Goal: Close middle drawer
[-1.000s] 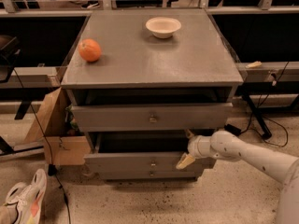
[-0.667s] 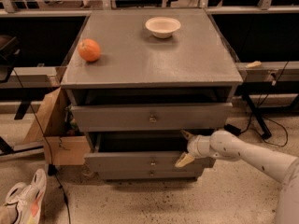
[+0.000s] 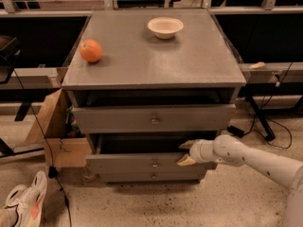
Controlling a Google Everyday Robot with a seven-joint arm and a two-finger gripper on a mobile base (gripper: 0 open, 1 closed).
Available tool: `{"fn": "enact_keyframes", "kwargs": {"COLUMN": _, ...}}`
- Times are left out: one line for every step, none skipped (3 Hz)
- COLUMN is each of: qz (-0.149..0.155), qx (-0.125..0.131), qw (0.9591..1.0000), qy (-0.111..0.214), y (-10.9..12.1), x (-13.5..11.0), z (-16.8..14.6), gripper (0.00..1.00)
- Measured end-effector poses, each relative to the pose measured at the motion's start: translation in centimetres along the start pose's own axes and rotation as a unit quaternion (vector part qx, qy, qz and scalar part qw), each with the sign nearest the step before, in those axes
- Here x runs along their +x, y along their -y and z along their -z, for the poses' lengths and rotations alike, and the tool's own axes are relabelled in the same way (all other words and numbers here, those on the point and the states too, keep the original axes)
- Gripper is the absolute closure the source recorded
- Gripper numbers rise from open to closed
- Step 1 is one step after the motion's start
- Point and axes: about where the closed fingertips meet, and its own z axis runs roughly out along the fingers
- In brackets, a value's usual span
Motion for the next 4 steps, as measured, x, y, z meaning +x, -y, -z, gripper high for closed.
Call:
{"fn": "enact_keyframes", "kwargs": {"qz": 0.0, "qx": 0.001, "qw": 1.0, "qy": 0.0, "y": -0.2, "x": 0.0, "z": 0.1, "gripper": 0.89}}
{"fn": "enact_keyframes", "kwargs": {"qz": 0.001, "qx": 0.004, "qw": 1.0, "qy": 0.001, "y": 0.3, "x": -0.2, "z": -0.1, "gripper": 1.0}}
{"fn": "enact_keyframes", "kwargs": {"qz": 0.001, "qx": 0.007, "qw": 1.0, "qy": 0.001, "y": 0.7, "x": -0.4, "z": -0.3, "gripper": 1.0}}
{"fn": "enact_keyframes", "kwargs": {"qz": 0.002, "qx": 0.01, "qw": 1.0, "qy": 0.001, "y": 1.1, "x": -0.5, "z": -0.4, "gripper": 0.81}}
